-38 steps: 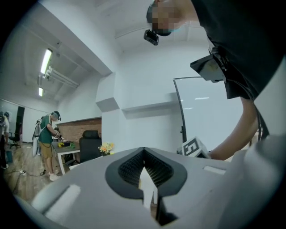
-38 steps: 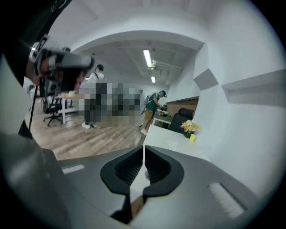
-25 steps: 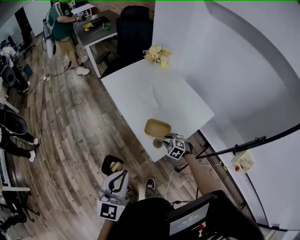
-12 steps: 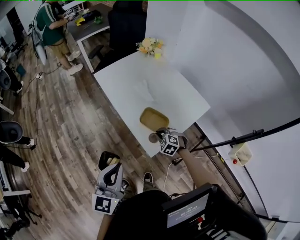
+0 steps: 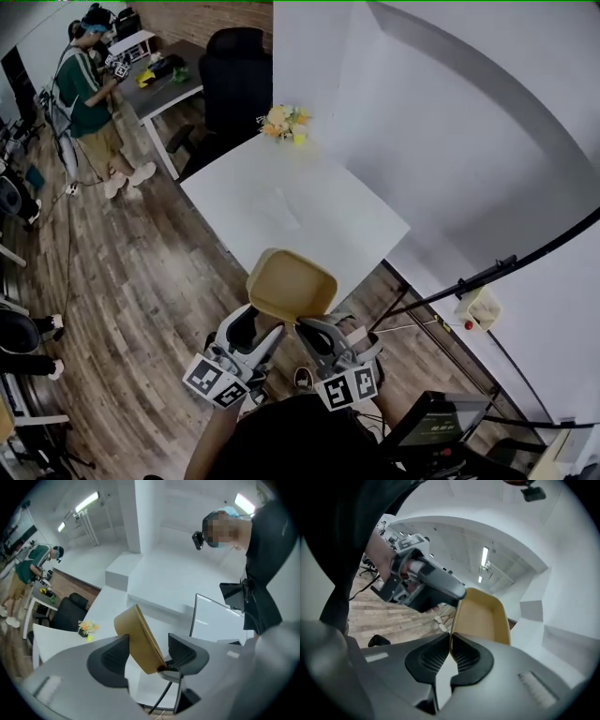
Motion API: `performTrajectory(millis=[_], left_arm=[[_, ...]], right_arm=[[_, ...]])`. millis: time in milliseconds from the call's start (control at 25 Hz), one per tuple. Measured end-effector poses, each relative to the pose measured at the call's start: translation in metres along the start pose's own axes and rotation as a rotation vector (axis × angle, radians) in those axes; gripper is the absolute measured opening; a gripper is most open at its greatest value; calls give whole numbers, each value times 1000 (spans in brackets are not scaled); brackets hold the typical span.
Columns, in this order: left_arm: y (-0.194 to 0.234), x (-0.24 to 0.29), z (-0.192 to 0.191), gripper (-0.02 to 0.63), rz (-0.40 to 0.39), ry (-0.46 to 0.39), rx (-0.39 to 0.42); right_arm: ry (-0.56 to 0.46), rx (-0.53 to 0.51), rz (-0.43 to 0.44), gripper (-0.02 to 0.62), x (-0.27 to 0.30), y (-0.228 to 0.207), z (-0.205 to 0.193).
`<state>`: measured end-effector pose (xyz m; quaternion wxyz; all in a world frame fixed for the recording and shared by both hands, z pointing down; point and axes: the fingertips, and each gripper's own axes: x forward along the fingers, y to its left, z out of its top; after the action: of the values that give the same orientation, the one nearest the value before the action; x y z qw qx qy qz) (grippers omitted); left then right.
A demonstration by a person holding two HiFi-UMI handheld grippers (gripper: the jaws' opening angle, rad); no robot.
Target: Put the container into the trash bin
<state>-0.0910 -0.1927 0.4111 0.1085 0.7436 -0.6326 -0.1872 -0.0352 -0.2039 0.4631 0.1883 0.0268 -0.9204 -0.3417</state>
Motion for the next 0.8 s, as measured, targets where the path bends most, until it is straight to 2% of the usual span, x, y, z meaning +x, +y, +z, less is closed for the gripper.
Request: performTrajectory(millis=[120, 240, 360, 480, 600, 680, 760, 800], left_arm=[[-7, 6, 15, 250, -44, -73, -30], [-6, 5, 21, 258, -64, -108, -63], [-12, 6, 23, 272, -114, -123, -87], [-19, 8, 24, 271, -153, -132, -116], [-16, 6, 23, 244, -156, -137, -166], [-11, 3, 21, 234, -143, -132, -190], [-5, 0, 20, 199, -116, -123, -166], [-2, -1, 20, 140, -108, -118, -142]], right_arm=[[-36, 3, -78, 34, -14, -6, 20], [-45, -35, -130, 33, -23, -10, 29], [-43, -101, -132, 34, -27, -5, 31], [-53, -125, -114, 34, -28, 3, 35], [-63, -106, -64, 35, -28, 14, 38], [-70, -87, 35, 55, -26, 30, 36], [-83, -101, 111, 52, -29, 44, 35], [-93, -92, 126, 50, -32, 45, 35]])
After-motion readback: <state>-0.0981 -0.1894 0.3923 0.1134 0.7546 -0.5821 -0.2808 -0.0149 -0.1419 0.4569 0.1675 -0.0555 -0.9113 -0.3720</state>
